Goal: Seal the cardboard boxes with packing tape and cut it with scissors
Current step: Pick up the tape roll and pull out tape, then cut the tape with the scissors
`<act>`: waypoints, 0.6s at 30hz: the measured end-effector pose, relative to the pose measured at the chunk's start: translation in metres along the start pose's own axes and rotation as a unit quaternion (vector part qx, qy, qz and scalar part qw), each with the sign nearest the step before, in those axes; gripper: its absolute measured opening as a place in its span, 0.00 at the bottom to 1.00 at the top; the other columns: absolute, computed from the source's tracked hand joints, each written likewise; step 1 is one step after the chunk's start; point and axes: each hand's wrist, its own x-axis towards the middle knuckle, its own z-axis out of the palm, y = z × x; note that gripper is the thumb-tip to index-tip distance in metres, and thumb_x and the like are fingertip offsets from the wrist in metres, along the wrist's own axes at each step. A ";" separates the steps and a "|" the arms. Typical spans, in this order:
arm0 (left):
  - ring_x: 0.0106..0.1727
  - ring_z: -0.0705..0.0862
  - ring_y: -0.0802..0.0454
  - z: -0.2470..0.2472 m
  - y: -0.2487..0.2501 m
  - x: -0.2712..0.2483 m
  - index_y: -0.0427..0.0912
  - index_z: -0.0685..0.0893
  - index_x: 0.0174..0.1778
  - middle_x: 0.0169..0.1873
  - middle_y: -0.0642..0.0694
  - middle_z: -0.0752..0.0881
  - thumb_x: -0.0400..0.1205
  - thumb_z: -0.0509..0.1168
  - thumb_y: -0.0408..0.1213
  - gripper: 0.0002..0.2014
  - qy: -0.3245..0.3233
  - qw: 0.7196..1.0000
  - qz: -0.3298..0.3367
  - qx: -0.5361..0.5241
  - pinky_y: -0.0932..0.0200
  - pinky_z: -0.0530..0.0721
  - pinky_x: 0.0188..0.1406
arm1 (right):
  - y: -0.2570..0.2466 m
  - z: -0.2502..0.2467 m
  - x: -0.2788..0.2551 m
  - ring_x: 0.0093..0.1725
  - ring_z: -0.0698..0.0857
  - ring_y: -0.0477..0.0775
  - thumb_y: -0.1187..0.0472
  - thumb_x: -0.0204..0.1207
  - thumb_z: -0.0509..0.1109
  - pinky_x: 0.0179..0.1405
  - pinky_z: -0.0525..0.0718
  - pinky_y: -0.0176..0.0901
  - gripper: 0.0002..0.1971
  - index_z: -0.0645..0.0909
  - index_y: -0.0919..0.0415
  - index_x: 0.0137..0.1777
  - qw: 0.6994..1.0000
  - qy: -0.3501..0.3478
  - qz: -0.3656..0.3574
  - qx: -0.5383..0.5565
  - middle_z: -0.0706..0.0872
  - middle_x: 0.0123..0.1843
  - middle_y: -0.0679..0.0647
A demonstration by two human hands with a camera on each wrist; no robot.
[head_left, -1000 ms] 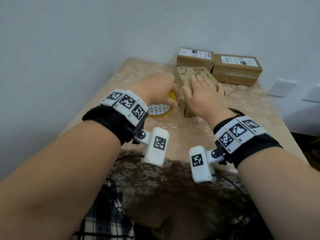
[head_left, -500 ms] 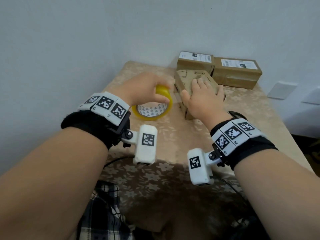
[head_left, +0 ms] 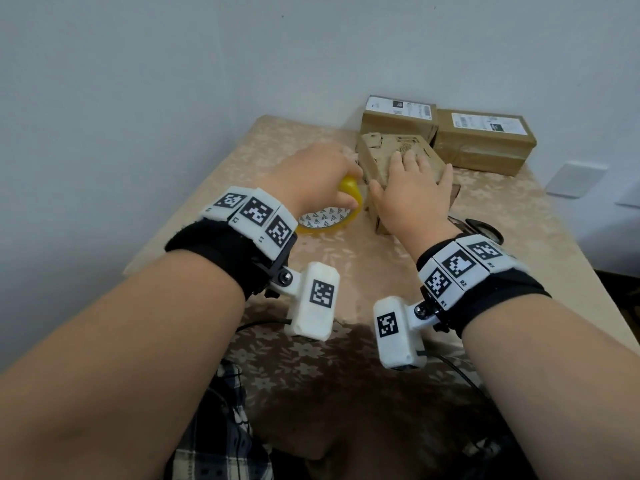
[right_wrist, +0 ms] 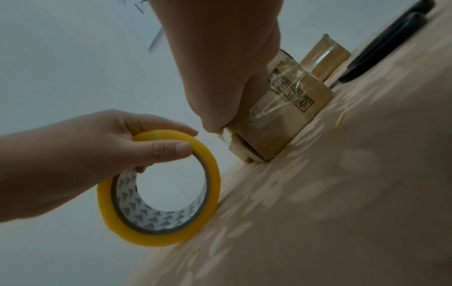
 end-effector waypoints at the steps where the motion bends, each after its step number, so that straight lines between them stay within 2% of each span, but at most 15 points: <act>1: 0.47 0.69 0.52 0.001 -0.001 0.000 0.51 0.79 0.69 0.45 0.49 0.70 0.78 0.69 0.52 0.24 0.005 1.000 0.001 0.001 0.57 0.68 0.45 | 0.000 0.001 0.001 0.84 0.54 0.59 0.46 0.86 0.48 0.79 0.45 0.70 0.30 0.55 0.61 0.83 1.000 0.004 0.000 0.001 0.59 0.84 0.59; 6: 0.50 0.72 0.50 0.001 -0.008 -0.002 0.53 0.77 0.72 0.51 0.46 0.76 0.78 0.68 0.53 0.26 0.029 1.000 0.000 -0.009 0.59 0.65 0.45 | 0.003 0.002 0.008 0.84 0.55 0.60 0.48 0.86 0.42 0.79 0.43 0.71 0.28 0.58 0.58 0.83 0.999 0.007 0.000 0.038 0.60 0.84 0.58; 9: 0.50 0.71 0.52 0.002 -0.008 -0.003 0.54 0.77 0.71 0.46 0.50 0.71 0.78 0.68 0.53 0.24 0.035 0.999 -0.003 -0.018 0.60 0.64 0.46 | 0.006 -0.003 0.009 0.84 0.53 0.59 0.46 0.85 0.43 0.79 0.42 0.71 0.28 0.56 0.53 0.84 0.999 -0.013 0.003 0.047 0.57 0.85 0.56; 12: 0.48 0.68 0.54 0.002 -0.007 -0.001 0.55 0.78 0.70 0.45 0.51 0.70 0.78 0.68 0.52 0.23 0.032 0.999 -0.007 -0.022 0.59 0.65 0.46 | 0.007 -0.006 0.009 0.84 0.52 0.60 0.44 0.85 0.47 0.78 0.42 0.72 0.29 0.54 0.50 0.84 0.999 -0.030 -0.001 0.027 0.56 0.85 0.56; 15: 0.54 0.75 0.48 0.005 -0.007 0.001 0.55 0.77 0.71 0.49 0.47 0.75 0.78 0.67 0.53 0.24 0.028 0.999 -0.009 -0.016 0.59 0.68 0.48 | 0.003 -0.003 0.009 0.84 0.50 0.62 0.47 0.86 0.45 0.78 0.39 0.73 0.26 0.53 0.48 0.84 0.999 -0.046 0.000 0.025 0.54 0.86 0.56; 18: 0.59 0.77 0.44 0.004 -0.005 -0.001 0.56 0.76 0.72 0.56 0.43 0.79 0.79 0.66 0.54 0.24 0.019 1.000 -0.017 -0.014 0.54 0.73 0.54 | 0.005 -0.007 0.014 0.85 0.46 0.59 0.47 0.86 0.41 0.79 0.37 0.71 0.27 0.48 0.48 0.85 0.995 -0.083 0.011 0.050 0.49 0.87 0.54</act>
